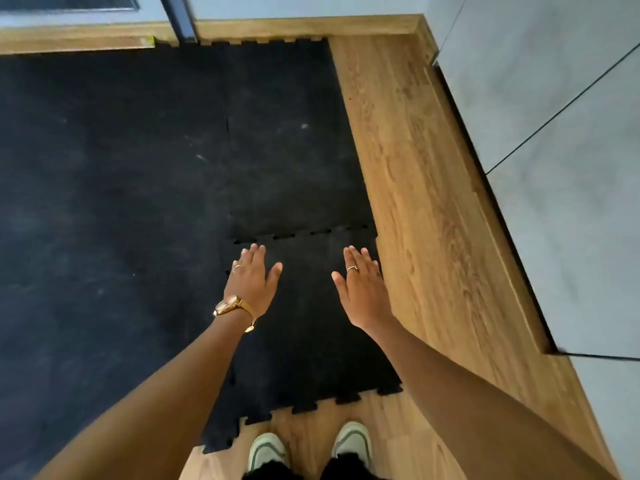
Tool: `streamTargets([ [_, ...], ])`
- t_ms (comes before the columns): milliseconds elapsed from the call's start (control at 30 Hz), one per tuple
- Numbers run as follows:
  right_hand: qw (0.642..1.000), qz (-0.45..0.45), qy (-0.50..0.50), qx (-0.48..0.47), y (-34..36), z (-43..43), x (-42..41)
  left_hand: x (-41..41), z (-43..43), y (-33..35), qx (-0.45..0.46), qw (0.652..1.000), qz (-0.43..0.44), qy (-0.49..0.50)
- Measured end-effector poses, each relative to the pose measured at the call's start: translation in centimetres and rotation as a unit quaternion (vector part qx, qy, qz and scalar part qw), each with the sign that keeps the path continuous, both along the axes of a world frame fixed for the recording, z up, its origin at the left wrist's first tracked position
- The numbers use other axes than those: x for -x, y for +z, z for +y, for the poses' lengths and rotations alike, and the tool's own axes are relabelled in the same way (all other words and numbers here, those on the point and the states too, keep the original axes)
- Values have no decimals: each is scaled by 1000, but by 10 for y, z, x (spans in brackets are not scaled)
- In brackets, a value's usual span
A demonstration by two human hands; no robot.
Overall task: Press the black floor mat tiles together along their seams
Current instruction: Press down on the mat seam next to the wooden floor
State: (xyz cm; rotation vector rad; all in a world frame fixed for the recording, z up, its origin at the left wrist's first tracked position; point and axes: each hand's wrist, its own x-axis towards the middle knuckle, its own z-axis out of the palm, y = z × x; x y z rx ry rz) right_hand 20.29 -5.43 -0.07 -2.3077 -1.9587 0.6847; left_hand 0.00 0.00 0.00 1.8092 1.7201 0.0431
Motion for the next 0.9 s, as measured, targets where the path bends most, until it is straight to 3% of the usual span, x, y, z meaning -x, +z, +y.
streamTargets([
  [200,998,-13,7,64,-148,27,8,28,8,-143,43,994,35,98],
  [367,998,-14,-65,12,-245,64,4,31,35,-233,1,981,124,149],
  [500,998,-49,-33,-15,-293,97,2,33,63,-282,-31,976,138,168],
  [600,996,-74,-52,9,-310,112,-12,26,77,-300,-50,971,139,187],
  [733,979,-22,-179,94,-301,125,-37,22,97,-299,-16,965,117,233],
  [900,979,-19,-169,116,-305,141,-51,41,129,-280,72,970,105,208],
])
